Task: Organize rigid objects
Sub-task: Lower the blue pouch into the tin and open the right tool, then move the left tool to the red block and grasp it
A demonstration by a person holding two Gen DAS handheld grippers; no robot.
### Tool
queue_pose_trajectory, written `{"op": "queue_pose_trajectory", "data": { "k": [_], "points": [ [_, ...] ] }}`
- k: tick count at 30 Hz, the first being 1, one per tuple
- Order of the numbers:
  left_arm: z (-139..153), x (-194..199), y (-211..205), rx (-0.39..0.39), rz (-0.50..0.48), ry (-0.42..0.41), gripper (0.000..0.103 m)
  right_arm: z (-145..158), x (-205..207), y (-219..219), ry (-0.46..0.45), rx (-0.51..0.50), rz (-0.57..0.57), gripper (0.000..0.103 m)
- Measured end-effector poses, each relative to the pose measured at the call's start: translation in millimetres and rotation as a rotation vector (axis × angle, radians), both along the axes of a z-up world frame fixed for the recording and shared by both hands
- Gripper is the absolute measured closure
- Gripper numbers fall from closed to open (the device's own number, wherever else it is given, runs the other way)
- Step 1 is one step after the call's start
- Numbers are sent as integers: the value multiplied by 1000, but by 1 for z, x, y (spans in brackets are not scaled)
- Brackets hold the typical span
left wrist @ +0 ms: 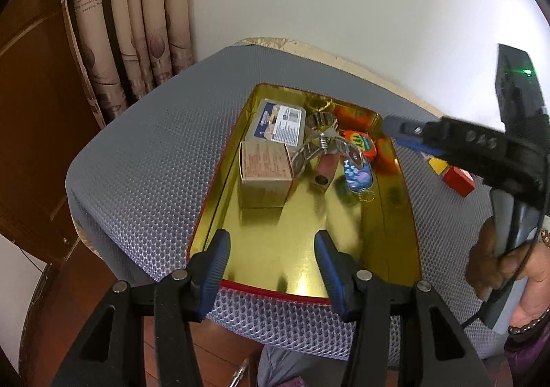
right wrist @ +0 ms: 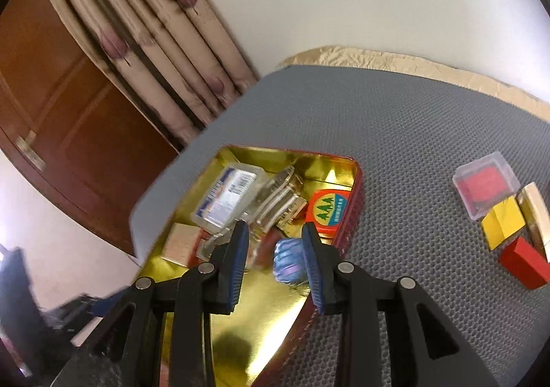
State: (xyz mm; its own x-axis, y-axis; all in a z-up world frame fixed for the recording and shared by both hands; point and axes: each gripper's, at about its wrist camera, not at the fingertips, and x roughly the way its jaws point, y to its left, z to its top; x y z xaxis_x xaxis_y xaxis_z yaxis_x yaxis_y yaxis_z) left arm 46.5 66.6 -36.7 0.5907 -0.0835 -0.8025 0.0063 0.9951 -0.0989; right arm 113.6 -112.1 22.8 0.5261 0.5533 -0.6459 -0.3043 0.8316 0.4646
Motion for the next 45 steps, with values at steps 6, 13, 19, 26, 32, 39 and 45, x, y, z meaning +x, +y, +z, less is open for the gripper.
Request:
{"op": "queue_pose_trajectory", "data": {
  "k": [6,13,19,26,32,39,45],
  "points": [
    [6,-4,-1,47,11,-47,51,15,-13,-27,-39,-4,-74,72],
    [10,-12,-16,-34,-107,-37,51,-11,-87,-146,-104,-459,-412,55],
    [10,-12,-56,-189,-251,86,48,-52,-125,-246,8,-724,-591,55],
    [7,40,-147,-481,-219,279,48,-62,-142,-285,28,-542,-636,42],
    [-16,97,-225,-506,-105,382,48,-59,-149,-290,-13,-467,-605,39],
    [-40,127,-251,-492,55,412,48,-48,-160,-301,-84,-340,-599,34],
    [-50,141,-266,-450,117,423,48,-48,-161,-300,-82,-326,-575,34]
  ]
}}
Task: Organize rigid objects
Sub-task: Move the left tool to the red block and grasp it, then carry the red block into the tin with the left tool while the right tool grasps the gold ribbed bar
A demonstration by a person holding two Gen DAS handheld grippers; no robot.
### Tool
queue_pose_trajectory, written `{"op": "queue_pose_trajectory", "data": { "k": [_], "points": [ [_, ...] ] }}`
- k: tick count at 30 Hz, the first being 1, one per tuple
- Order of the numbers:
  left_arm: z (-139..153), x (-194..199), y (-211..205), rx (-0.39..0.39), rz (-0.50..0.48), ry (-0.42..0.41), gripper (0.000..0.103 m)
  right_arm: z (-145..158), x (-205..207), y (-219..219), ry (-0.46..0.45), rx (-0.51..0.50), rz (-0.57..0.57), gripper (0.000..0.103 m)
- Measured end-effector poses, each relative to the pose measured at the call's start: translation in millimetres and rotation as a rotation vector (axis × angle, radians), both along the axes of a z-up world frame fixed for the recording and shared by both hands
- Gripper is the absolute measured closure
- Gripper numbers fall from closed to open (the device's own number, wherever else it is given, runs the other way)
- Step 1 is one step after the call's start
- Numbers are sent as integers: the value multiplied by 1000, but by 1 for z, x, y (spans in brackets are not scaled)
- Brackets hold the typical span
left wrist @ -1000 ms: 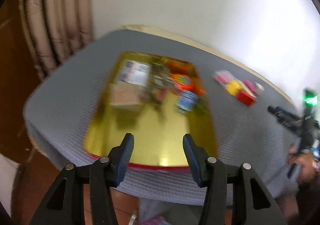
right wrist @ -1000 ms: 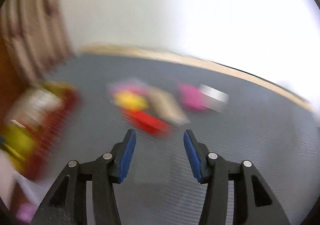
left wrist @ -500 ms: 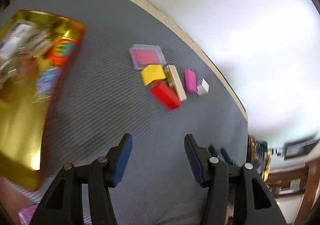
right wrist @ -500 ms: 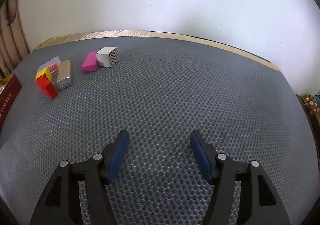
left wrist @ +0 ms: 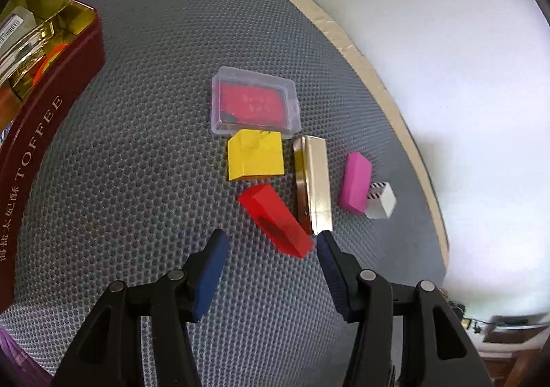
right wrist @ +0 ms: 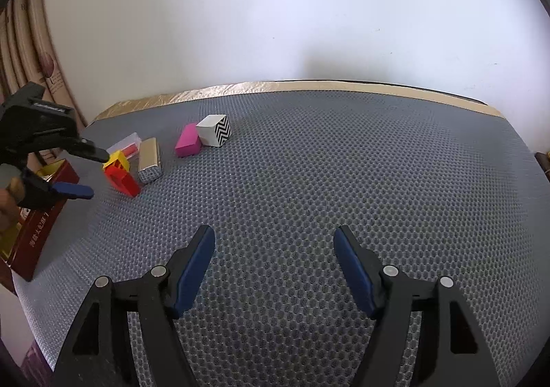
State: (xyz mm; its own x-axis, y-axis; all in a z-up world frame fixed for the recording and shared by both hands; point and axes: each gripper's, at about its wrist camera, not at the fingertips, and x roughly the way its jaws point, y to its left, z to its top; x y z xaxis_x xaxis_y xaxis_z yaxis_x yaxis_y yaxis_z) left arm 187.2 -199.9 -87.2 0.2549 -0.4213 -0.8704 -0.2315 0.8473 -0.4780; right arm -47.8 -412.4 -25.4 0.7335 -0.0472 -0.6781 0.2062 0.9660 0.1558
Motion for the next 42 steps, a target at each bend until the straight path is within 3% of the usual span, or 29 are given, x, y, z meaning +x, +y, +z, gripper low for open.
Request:
{"op": "queue_pose_trajectory", "data": {
  "k": [8,14,20,21,22,24,27,30,36,42],
  "points": [
    [-13,16,-19,46,57,9,48,-1,-1,-2,-3,12,7,31],
    [-33,22,-31,1,89,74,48,-2,-1,-2,-1,15,8,31],
    [-32,23,-32,15,98,50,49,-3,0,-2,3,13,6,31],
    [-31,22,-31,22,98,51,55,-3,1,-2,5,13,6,31],
    [-23,23,-19,39,86,50,71,-3,1,-2,6,12,6,31],
    [-26,25,-22,44,57,64,88,-3,1,-3,7,11,7,31],
    [-27,20,-24,56,70,52,88,-3,2,-5,10,12,4,31],
    [-22,4,-19,53,44,34,88,-4,2,-6,16,12,-2,31],
    [12,-47,-7,14,-104,-66,88,-6,6,-6,32,4,-9,31],
    [45,-105,58,29,-136,-154,88,-9,11,-4,60,-17,-11,30]
  ]
}}
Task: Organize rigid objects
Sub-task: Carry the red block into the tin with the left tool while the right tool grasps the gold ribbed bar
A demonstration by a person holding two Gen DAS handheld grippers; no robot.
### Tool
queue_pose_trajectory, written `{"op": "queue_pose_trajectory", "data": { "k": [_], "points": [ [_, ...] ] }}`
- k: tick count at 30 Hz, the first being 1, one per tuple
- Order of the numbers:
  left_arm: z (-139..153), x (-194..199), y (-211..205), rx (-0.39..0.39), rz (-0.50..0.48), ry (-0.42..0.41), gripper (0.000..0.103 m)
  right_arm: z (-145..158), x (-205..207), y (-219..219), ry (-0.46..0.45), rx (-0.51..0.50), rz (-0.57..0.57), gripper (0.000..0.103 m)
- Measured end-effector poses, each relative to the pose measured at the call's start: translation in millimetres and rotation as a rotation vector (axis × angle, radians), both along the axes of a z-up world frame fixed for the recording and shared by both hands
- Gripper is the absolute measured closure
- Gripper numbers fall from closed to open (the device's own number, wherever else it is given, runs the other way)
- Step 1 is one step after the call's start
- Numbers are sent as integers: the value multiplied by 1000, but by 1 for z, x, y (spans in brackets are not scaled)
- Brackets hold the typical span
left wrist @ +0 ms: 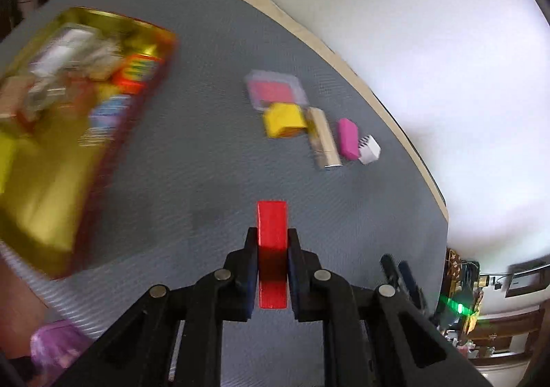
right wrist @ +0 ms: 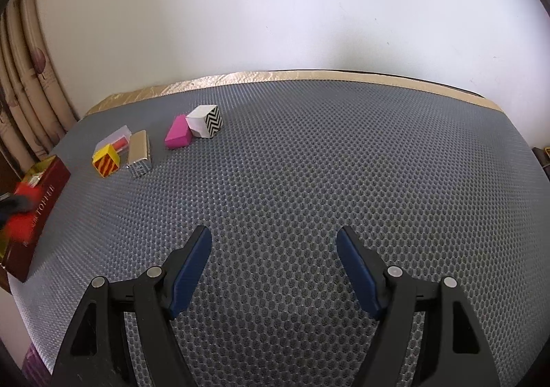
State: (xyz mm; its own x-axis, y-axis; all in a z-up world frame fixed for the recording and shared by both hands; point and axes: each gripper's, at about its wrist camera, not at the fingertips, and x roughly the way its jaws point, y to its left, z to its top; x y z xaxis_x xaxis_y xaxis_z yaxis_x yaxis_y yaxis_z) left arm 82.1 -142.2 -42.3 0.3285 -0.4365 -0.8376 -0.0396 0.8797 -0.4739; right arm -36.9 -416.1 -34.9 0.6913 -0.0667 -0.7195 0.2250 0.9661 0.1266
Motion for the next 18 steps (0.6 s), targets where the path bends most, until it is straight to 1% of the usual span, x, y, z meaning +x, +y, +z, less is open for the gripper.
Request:
{"op": "queue_pose_trajectory", "data": {
  "k": [3,5,7,9,11,13,18],
  "points": [
    [16,-14,46,25,43,-40,88,-2,3,1,17,-13,-4,30],
    [32,-20,85,66,76,-71,88,-3,5,2,31,-25,-6,30],
    [39,-25,127,95,123,-87,88,-5,7,4,45,-39,-10,30],
    [38,-26,152,134,142,-97,88,-7,8,5,60,-51,-13,30],
    [32,-22,177,157,160,-85,88,-9,12,6,74,-64,-15,30],
    [29,-16,198,180,142,-74,88,-11,14,8,91,-78,-16,30],
    [10,-3,211,221,135,-77,88,-14,17,10,117,-104,-19,30]
  ]
}}
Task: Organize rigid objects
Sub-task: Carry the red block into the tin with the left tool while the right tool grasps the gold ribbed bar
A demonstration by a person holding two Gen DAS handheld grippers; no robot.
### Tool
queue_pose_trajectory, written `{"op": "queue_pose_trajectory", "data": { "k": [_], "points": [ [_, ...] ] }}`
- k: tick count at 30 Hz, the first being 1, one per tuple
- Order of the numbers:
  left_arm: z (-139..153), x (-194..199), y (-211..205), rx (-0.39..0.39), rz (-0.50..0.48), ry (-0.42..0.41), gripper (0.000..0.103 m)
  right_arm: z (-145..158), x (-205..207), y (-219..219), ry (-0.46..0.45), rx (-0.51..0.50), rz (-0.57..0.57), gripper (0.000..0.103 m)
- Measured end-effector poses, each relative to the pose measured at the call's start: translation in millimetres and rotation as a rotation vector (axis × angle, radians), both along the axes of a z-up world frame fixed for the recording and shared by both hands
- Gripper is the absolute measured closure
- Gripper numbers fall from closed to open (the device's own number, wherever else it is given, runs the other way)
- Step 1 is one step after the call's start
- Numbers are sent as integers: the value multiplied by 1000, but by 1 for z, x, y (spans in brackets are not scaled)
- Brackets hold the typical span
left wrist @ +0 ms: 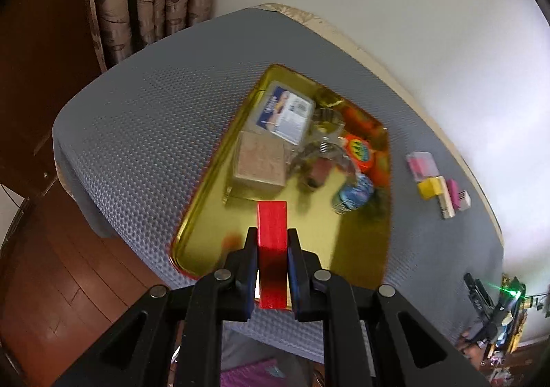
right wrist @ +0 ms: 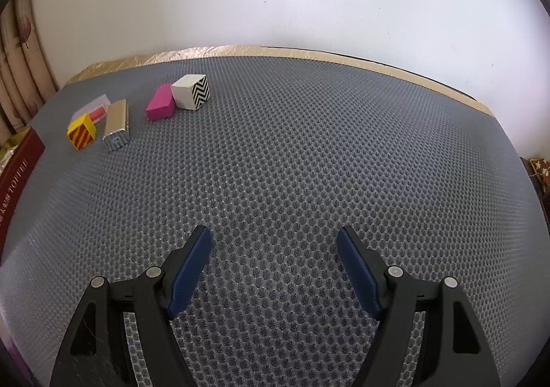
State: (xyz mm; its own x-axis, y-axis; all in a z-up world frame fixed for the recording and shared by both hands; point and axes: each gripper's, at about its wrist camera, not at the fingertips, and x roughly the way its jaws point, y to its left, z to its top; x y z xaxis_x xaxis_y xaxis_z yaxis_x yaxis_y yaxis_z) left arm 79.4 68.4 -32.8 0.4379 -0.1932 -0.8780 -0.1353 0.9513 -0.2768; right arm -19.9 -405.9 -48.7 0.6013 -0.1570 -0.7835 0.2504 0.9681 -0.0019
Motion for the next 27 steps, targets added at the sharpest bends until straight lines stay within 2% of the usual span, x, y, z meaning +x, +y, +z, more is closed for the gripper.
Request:
{"op": "queue_pose_trajectory", "data": {
  "k": [10,12,14,18,19,21,23,25,26,27],
  "points": [
    [-20,8,8,81,-21,-35,88,-4,6,1,22,-26,-23,23],
    [-23,7,6,117,-24,-37,88,-5,8,0,26,-29,-32,20],
    [-26,8,4,172,-20,-30,84,-6,10,-1,30,-26,-37,18],
    [-23,2,1,245,-6,-63,78,-3,11,3,21,-58,-40,20],
    [-20,0,-1,273,-1,-76,76,3,11,10,-7,-67,-21,22],
    [-13,-8,-4,305,4,-105,72,16,13,24,-62,-19,37,23],
    [-4,-21,-3,326,49,-136,66,31,24,47,-98,15,129,23],
    [5,-36,3,290,97,-183,59,40,44,74,-89,18,234,25],
    [7,-44,7,262,121,-207,57,42,55,88,-79,6,279,30],
    [10,-51,10,238,143,-227,55,43,67,98,-65,-1,314,41]
  ]
}}
